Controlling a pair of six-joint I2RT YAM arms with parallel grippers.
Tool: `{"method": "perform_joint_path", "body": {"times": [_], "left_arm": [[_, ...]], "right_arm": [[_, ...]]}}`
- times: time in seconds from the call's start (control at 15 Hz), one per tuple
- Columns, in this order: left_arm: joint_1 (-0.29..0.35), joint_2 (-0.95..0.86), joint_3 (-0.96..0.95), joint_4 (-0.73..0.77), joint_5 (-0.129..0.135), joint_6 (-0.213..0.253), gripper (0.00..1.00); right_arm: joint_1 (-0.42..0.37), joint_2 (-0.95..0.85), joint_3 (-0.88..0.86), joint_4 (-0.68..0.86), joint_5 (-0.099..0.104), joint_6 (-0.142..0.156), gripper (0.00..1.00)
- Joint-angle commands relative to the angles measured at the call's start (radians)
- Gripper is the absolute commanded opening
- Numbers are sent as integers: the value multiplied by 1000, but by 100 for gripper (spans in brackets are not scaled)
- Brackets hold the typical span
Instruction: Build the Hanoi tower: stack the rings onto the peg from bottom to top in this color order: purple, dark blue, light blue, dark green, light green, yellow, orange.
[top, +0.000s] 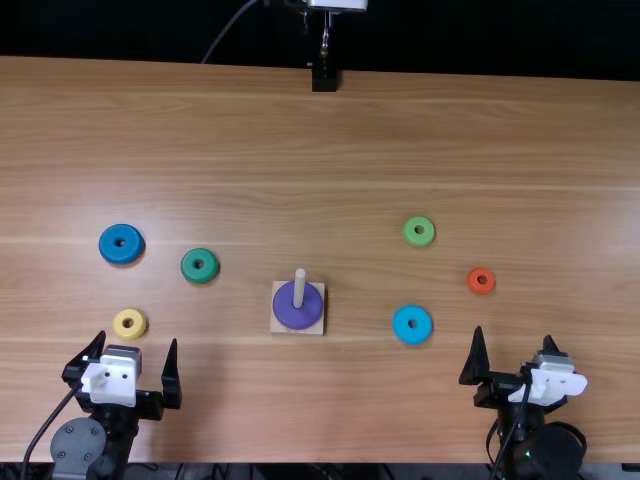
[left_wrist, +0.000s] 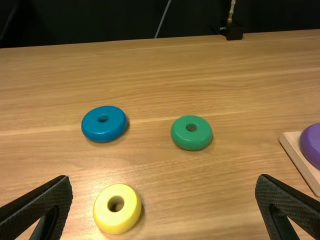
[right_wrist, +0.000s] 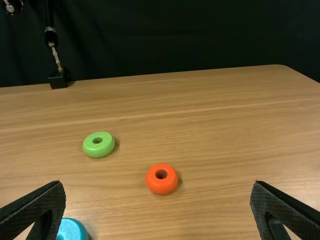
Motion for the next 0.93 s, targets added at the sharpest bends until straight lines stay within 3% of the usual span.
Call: {"method": "perform_joint_path", "body": {"times": [0.0,0.87], "left_arm": [[9,-11,-105,-79,0,13,100],[11,-11,-105,-79,2,13,100]], "right_arm": [[-7,-13,-50,-84,7,-7,100],[-10,-13,-50,-119,9,-7,100]]}}
